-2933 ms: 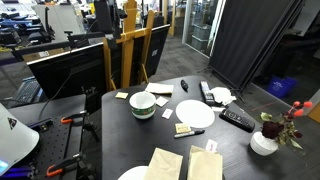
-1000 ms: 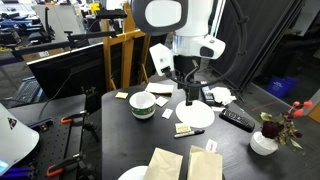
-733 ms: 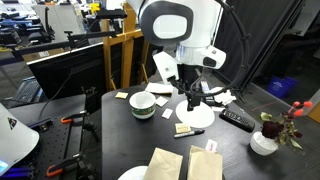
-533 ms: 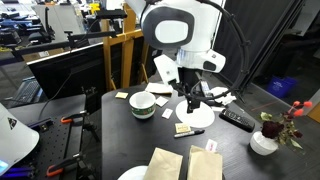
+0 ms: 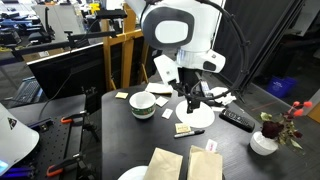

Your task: Put the pen in the green mug

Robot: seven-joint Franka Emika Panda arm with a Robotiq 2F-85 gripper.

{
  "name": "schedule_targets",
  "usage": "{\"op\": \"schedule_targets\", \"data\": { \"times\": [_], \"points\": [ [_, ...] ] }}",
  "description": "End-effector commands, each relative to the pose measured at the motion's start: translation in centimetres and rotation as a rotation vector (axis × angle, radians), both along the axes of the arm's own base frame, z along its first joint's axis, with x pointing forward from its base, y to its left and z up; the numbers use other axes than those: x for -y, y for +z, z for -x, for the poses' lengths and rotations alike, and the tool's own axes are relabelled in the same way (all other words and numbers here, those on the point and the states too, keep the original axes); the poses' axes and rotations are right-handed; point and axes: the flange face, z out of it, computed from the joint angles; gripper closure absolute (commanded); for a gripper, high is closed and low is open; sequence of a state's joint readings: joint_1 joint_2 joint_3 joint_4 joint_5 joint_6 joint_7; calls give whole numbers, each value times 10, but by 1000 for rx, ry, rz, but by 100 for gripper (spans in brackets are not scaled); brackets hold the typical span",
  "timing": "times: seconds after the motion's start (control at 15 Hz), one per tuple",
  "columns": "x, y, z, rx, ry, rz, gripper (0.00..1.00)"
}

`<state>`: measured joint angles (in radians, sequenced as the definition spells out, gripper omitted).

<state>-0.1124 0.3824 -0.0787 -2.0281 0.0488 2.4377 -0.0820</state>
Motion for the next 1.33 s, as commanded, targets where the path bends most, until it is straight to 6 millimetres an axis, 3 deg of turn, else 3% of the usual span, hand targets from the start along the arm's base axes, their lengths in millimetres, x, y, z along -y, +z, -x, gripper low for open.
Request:
{"op": "schedule_targets", "data": {
  "times": [0.0, 1.27],
  "points": [
    [3, -8, -6, -11, -4, -7, 0],
    [42, -85, -38, -70, -57, 7, 0]
  ]
}}
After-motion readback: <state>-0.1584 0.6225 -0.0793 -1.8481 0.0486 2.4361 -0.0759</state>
